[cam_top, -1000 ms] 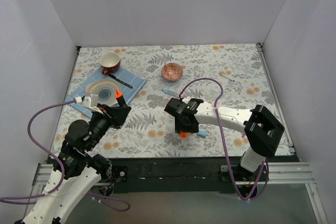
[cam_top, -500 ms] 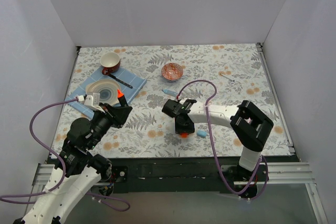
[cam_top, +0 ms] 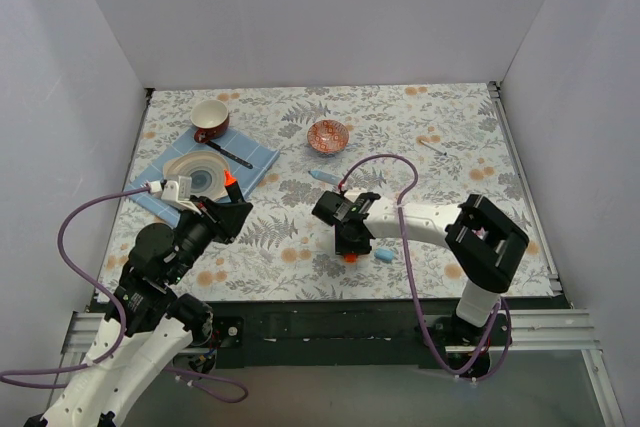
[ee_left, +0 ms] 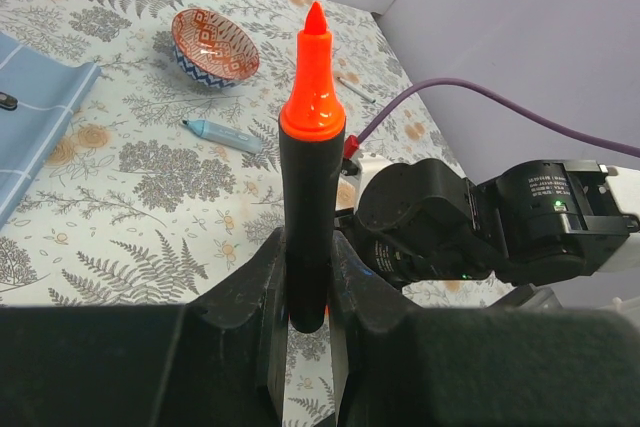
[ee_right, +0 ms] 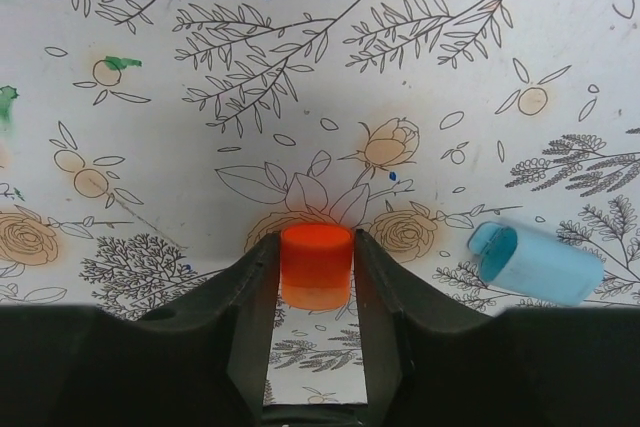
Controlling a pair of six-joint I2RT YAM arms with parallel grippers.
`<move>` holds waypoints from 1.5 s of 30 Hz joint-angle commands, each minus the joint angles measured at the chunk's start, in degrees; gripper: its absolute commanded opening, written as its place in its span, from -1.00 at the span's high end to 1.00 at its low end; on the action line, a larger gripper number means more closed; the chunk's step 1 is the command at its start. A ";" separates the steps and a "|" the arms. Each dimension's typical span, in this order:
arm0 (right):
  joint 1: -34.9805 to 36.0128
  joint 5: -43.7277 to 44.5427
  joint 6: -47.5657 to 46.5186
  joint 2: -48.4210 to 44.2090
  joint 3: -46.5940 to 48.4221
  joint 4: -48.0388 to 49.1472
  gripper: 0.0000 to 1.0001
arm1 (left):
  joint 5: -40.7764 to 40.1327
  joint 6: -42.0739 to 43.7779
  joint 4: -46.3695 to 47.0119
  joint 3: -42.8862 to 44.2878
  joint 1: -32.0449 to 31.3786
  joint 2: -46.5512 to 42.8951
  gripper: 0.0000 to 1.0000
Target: Insert the pens into the pen caps
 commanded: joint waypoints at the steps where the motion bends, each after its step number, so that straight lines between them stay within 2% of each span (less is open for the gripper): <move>1: 1.33 -2.85 2.08 1.92 -4.27 -0.26 0.16 | 0.51 0.45 0.26 0.42 0.33 0.68 1.00; 7: 1.77 -2.68 2.87 1.22 -5.77 -0.60 0.26 | 3.32 -0.25 0.70 0.25 0.42 1.21 1.00; 12: 1.68 0.83 1.21 -1.32 -5.77 -1.66 0.57 | 9.90 -2.79 2.63 -1.07 0.33 6.55 1.00; 17: 1.68 4.17 -1.00 -4.05 -4.98 -1.40 0.67 | 18.26 -4.12 5.36 -2.04 0.33 13.33 1.00; 24: 1.07 3.74 -3.89 -5.72 -4.19 0.01 0.97 | 22.30 -7.09 8.60 -4.93 0.33 15.10 1.00; 29: -0.42 5.31 -6.62 -10.02 -0.95 0.01 0.97 | 25.82 -10.88 14.23 -11.25 0.16 15.36 1.00; 34: -0.86 6.99 -9.87 -14.95 4.33 0.36 0.97 | 26.61 -12.64 18.01 -13.81 -0.19 16.85 1.00; 39: -0.78 7.16 -12.51 -16.97 11.26 2.64 0.97 | 27.76 -14.40 26.09 -17.15 -1.51 20.45 1.00; 45: -0.86 4.18 -13.65 -17.24 15.14 7.91 0.97 | 26.79 -13.18 30.14 -16.72 -4.23 25.20 1.00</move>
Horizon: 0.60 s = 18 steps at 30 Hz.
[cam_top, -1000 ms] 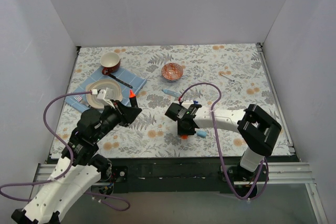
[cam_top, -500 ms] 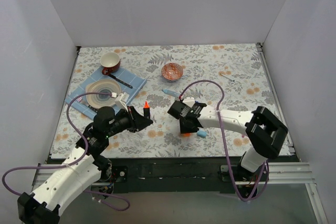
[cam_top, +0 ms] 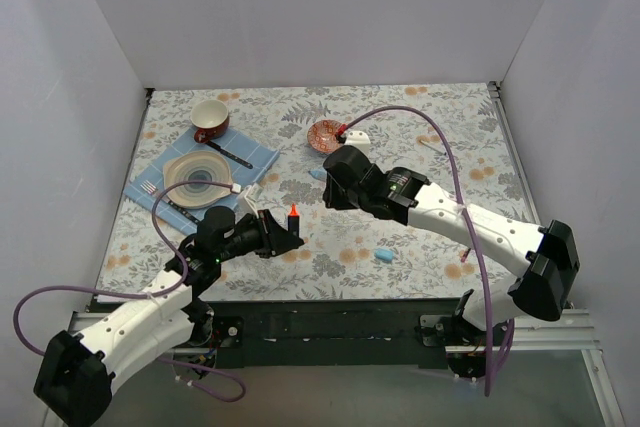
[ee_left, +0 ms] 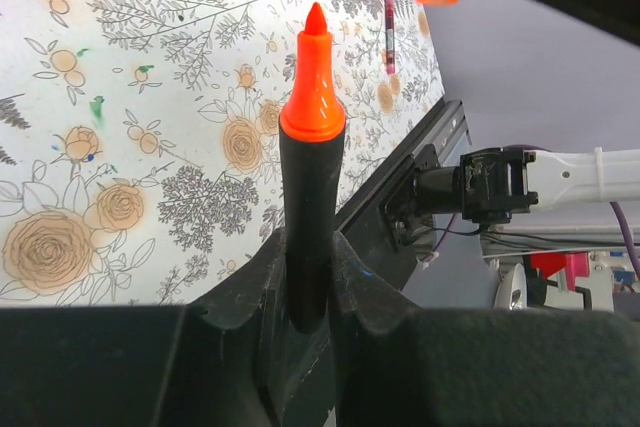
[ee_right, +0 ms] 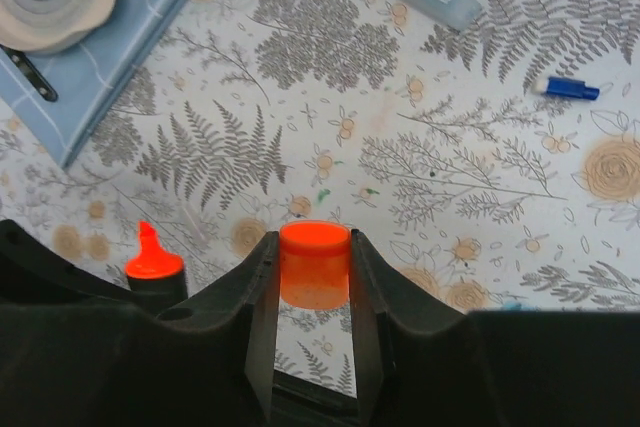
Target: Insert the pens into the pen caps
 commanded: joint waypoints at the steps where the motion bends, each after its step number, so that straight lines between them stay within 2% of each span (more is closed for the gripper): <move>1: -0.08 -1.33 -1.79 -0.89 3.21 5.47 0.97 | 0.43 0.97 6.06 0.83 -2.18 2.05 1.00; 18: 0.01 -8.28 -0.56 2.10 4.89 12.33 0.97 | 2.54 1.68 10.02 2.15 -3.50 5.05 1.00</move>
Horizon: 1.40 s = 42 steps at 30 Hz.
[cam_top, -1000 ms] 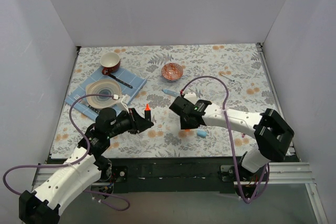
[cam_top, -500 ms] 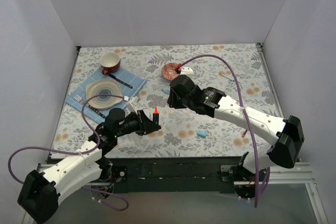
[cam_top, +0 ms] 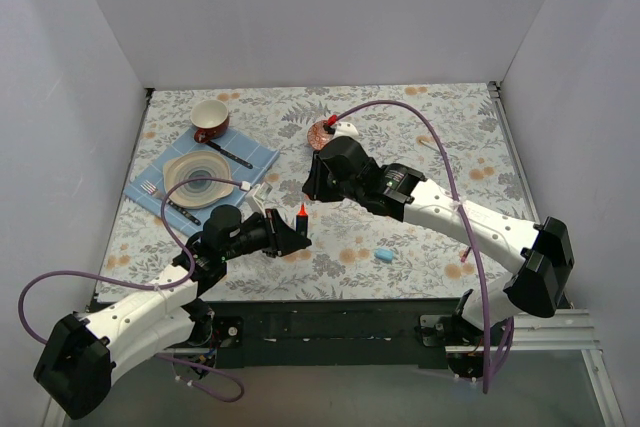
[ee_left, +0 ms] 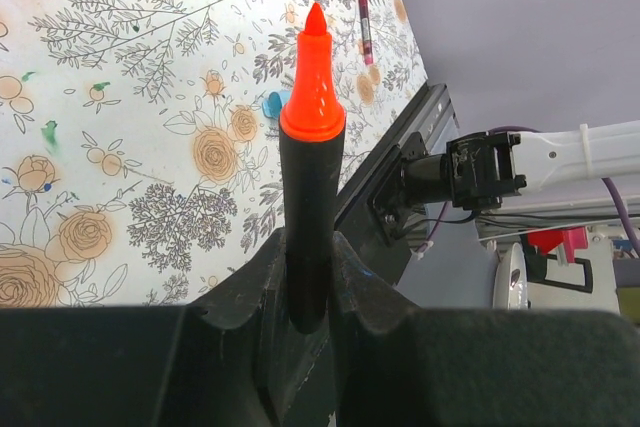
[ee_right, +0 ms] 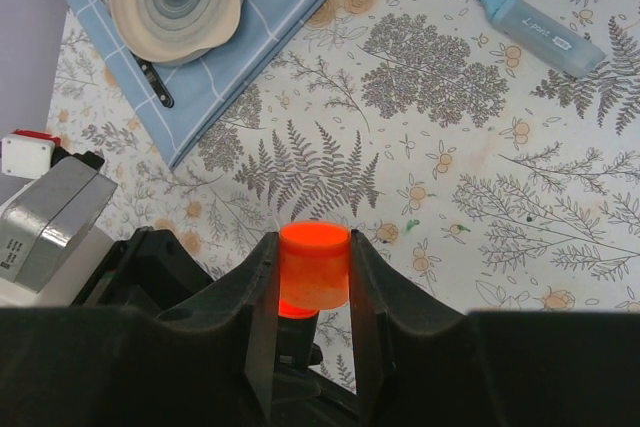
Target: Insert the pens into the pen caps
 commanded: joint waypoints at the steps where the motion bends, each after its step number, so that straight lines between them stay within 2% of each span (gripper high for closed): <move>1: 0.01 -1.46 0.38 0.53 1.69 3.63 0.97 | 1.58 0.89 2.21 2.22 -0.42 -0.22 1.00; 16: -0.08 -2.25 0.74 2.02 0.64 4.95 0.97 | 1.41 0.71 2.39 1.96 -0.42 -1.01 1.00; 27: 2.02 -3.04 3.37 0.53 -4.72 5.83 0.97 | -1.32 0.27 2.65 4.41 -0.42 0.39 1.00; 33: 4.75 0.29 6.01 0.35 -6.39 4.60 0.97 | -2.20 -0.16 3.36 5.65 -0.42 3.12 1.00; 42: 8.97 6.62 12.24 -0.53 -10.43 2.23 0.97 | -6.68 -1.75 4.59 6.09 -0.42 2.50 1.00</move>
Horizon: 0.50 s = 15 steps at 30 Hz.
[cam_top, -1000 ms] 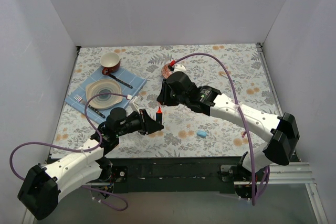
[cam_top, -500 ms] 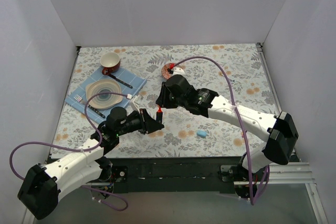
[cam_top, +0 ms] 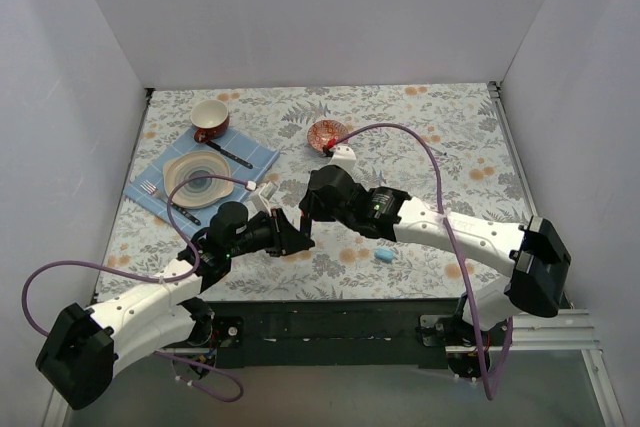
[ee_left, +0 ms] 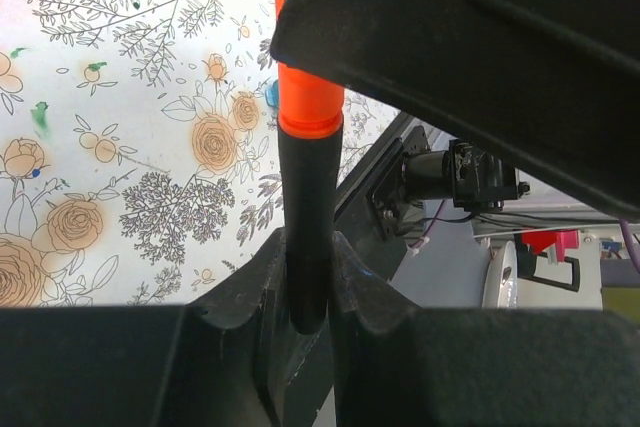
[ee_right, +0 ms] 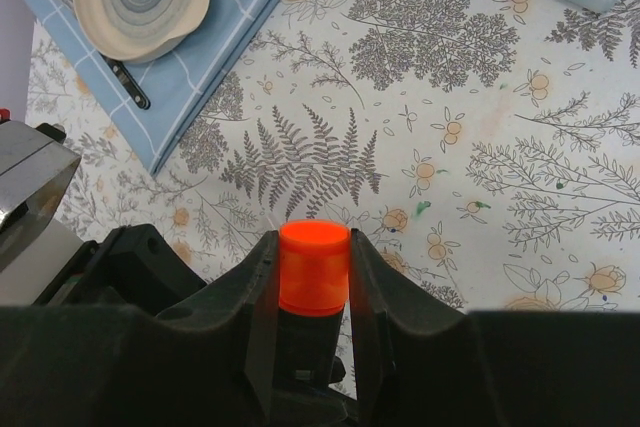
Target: Insert the pens into the pen caps
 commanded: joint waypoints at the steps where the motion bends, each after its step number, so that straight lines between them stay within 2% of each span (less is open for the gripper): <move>1: 4.01 0.59 4.97 -1.10 -2.76 -4.02 0.97 | -5.52 -0.02 6.09 4.29 0.49 -0.73 1.00; 4: 5.33 0.60 9.97 -1.62 -3.55 -5.78 0.97 | -5.52 0.50 6.19 5.26 0.49 0.50 1.00; 6: 5.94 0.07 10.86 -2.85 -5.48 -4.47 0.94 | -4.56 1.12 6.36 5.44 0.49 0.76 1.00; 7: 6.12 -0.89 10.43 -4.77 -6.79 -0.81 0.89 | -3.17 1.12 7.15 5.26 0.49 0.59 1.00; 8: 6.21 -1.59 9.64 -6.01 -8.11 1.23 0.75 | -2.28 1.12 7.68 5.09 0.41 0.33 1.00; 10: 6.48 -2.30 8.67 -9.69 -11.72 5.01 0.63 | -1.48 0.95 8.90 4.04 0.41 -0.90 1.00; 13: 6.56 -2.13 8.93 -13.03 -13.83 6.87 0.28 | -0.87 0.60 9.26 3.33 0.49 -2.57 1.00; 14: 6.56 -1.95 9.02 -13.75 -14.01 6.87 0.08 | -0.52 0.59 9.26 3.07 0.49 -3.53 1.00; 15: 6.56 -1.86 8.85 -14.19 -14.10 6.79 0.00 | -0.34 0.68 9.35 2.80 0.49 -4.15 1.00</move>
